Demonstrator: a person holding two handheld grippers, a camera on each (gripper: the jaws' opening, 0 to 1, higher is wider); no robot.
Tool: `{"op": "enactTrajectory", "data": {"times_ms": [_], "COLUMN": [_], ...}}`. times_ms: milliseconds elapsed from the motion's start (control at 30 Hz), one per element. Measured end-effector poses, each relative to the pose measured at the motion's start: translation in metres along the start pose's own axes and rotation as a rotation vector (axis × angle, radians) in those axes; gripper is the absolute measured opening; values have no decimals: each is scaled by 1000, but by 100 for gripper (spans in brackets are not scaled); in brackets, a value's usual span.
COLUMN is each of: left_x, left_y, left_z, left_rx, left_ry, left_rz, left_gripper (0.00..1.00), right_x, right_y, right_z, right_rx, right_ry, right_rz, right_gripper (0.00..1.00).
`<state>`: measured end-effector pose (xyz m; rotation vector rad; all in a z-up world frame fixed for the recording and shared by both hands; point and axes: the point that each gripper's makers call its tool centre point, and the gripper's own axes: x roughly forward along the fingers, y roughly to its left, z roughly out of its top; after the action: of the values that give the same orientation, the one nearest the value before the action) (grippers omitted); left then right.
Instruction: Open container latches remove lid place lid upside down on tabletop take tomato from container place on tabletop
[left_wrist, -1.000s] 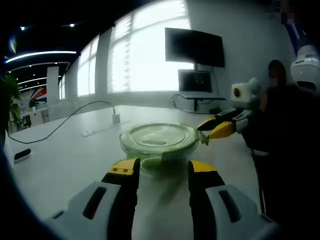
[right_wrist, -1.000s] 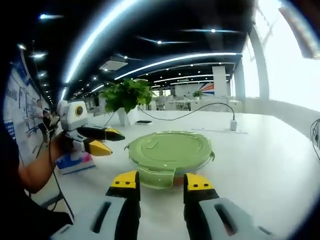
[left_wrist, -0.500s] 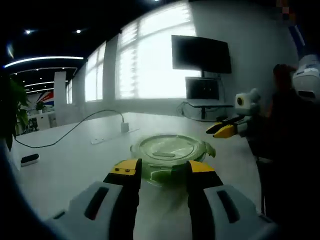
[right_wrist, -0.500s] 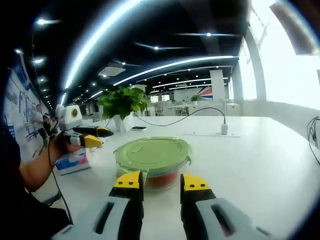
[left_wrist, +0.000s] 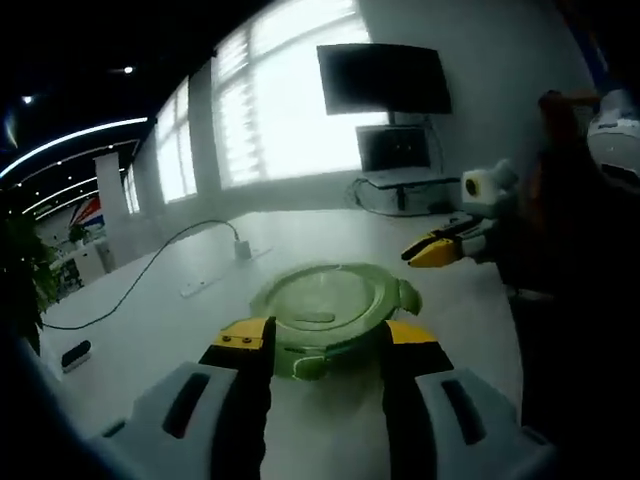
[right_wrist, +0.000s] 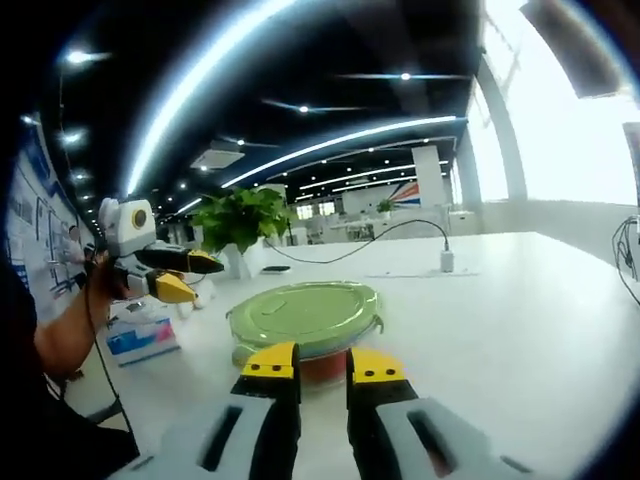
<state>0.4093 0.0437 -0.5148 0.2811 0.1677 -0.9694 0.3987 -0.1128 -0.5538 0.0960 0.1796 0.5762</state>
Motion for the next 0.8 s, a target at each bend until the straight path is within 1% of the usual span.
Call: {"op": "enactTrajectory", "data": {"times_ms": [67,100,133,167,267,367,433,500,567,600,633,700,800], "left_x": [4,7,10,13,23,34,42,49,56,63,67,77,91], "left_y": [2,4,6,6,8,11,16,20,22,21,20,20,24], "left_z": [1,-1,-1,-2,6,14,16,12,9,9,7,0,-14], "left_rx": [9,19,24,32,33,25,28,48,60,75,70,62,91], "left_ry": [33,72,87,116,138,150,174,229,264,267,284,337,411], "left_rz": [-11,-16,-17,-33,-66,-105,-116,-137,-157,-187,-202,-229,-247], "left_gripper": [39,39,39,40,44,49,49,50,53,55,58,57,57], "right_x": [0,0,0,-1,-2,-2,-2,-1,-1,-1,-1,-1,1], "right_y": [3,2,1,0,-3,-2,-1,0,1,1,1,0,-2], "right_z": [3,4,5,6,8,7,6,5,6,6,6,5,4], "right_rx": [-2,-3,-3,1,22,22,18,20,18,17,14,15,14], "right_ry": [-13,-18,-22,-27,-33,-32,-30,-26,-27,-27,-27,-24,-18], "right_rz": [7,5,3,-2,-10,-10,-7,-5,-4,-4,-4,-6,-11], "right_gripper": [12,12,12,12,12,12,12,12,12,12,12,12,12]}}
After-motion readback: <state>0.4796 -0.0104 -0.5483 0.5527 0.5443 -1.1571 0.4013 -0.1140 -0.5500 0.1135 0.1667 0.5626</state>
